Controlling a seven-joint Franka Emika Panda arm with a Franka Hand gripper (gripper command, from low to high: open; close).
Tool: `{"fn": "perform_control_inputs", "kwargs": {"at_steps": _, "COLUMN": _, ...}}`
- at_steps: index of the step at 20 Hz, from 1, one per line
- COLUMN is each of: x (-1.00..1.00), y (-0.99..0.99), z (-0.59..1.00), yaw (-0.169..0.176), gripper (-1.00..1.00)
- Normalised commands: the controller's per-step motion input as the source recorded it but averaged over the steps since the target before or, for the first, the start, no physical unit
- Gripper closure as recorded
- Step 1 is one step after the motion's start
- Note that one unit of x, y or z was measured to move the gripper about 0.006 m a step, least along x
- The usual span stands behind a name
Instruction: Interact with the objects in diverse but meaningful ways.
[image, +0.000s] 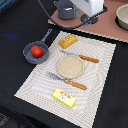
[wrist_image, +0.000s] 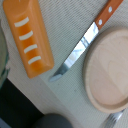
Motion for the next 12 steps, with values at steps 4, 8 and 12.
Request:
{"fn": "perform_control_inputs", "kwargs": {"at_steps": 4, "x": 0.01, "y": 0.00, "z": -0.01, "yaw": -0.011, "gripper": -1.00}}
{"fn": "perform_control_inputs", "kwargs": {"at_steps": 8, "x": 0.01, "y": 0.00, "z": 0.00, "yaw": 0.000, "gripper": -1.00}}
{"fn": "perform_control_inputs", "kwargs": {"at_steps": 12, "x": 0.00, "y": 0.00, "z": 0.00, "yaw": 0.000, "gripper": -1.00}}
